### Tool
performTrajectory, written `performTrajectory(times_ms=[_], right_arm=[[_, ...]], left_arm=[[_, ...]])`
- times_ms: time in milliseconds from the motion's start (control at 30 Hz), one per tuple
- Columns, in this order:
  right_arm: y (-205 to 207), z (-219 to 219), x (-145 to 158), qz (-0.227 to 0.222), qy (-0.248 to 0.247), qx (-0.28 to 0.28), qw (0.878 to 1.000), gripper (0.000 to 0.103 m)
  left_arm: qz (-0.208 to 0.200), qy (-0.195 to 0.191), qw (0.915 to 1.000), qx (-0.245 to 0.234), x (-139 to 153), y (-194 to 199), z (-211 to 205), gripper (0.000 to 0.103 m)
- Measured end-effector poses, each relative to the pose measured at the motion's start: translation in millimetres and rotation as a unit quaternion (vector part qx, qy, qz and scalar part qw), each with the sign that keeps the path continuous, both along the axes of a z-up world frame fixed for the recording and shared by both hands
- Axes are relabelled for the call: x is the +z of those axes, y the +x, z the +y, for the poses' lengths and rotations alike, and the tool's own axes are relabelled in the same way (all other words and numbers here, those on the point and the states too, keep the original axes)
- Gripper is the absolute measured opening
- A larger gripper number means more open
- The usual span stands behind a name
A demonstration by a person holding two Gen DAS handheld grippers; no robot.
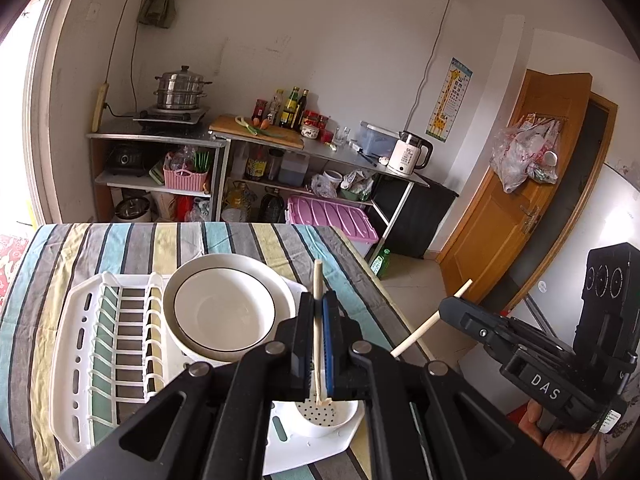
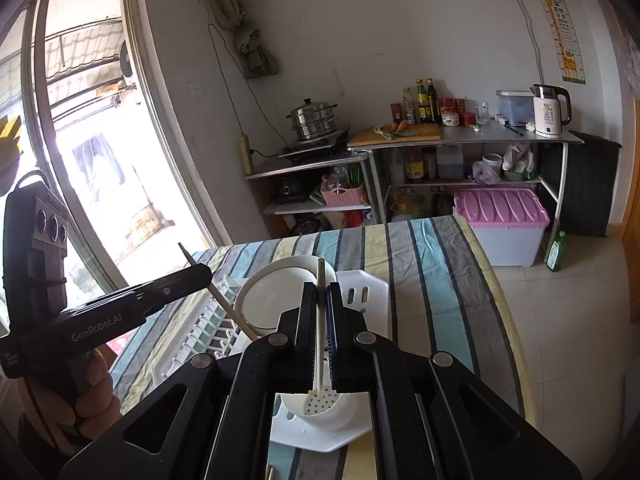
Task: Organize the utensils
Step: 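Lift the left tool's chopstick over the white utensil cup while the right tool carries its chopstick there, then open the left tool to drop its chopstick into the cup while the right tool releases its chopstick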
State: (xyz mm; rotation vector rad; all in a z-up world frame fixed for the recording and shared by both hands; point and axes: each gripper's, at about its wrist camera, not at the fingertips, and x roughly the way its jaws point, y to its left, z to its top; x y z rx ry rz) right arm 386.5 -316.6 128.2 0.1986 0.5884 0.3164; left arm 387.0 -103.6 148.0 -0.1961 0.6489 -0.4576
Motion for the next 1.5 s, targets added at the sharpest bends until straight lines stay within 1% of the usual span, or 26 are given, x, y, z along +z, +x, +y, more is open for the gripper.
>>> performTrajectory(times_ms=[133,433,567,667,733,867,933,967,1033,1133,1267,1400,1500], right_arm=[[9,-2,-11,0.013,0.004,-0.001,1.000,0.005],[21,-6,-25,0.028,0.003,-0.009,1.000,0.005],[23,-11,-30,0.034,0.004,-0.015,0.999,0.005],[24,-17,-32,0.040,0.006,-0.019,0.999,0.005],[25,-20,-34,0.046,0.008,-0.021,0.999,0.006],[23,-22,-35,0.052,0.001,-0.028,0.998,0.007],[19,-22,-33,0.049,-0.001,-0.029,0.998,0.018],[17,-22,-33,0.047,-0.001,-0.028,0.998,0.022],[14,-22,-32,0.047,-0.003,-0.028,0.998,0.022],[9,-23,-31,0.047,-0.004,-0.029,0.998,0.022],[-2,-26,-30,0.046,-0.002,-0.031,0.998,0.024],[-20,-26,-27,0.035,-0.003,-0.029,0.999,0.029],[-40,-24,-25,0.027,-0.004,-0.025,0.999,0.029]], left_arm=[[0.018,0.000,0.9998,0.002,-15,8,1,0.005],[0.042,0.010,0.9991,0.003,-34,22,-5,0.005],[0.045,0.009,0.9989,0.007,-39,26,-3,0.005],[0.047,0.018,0.9986,0.014,-41,26,-1,0.005],[0.051,0.017,0.9983,0.020,-44,26,4,0.006],[0.048,0.025,0.9981,0.027,-44,24,6,0.012],[0.044,0.026,0.9983,0.026,-44,21,8,0.025],[0.042,0.026,0.9984,0.027,-43,19,8,0.028],[0.040,0.024,0.9985,0.027,-42,16,10,0.033],[0.042,0.022,0.9985,0.026,-42,12,11,0.035],[0.039,0.021,0.9987,0.025,-41,1,14,0.035],[0.031,0.018,0.9991,0.024,-38,-16,18,0.035],[0.023,0.020,0.9992,0.025,-36,-34,22,0.035]])
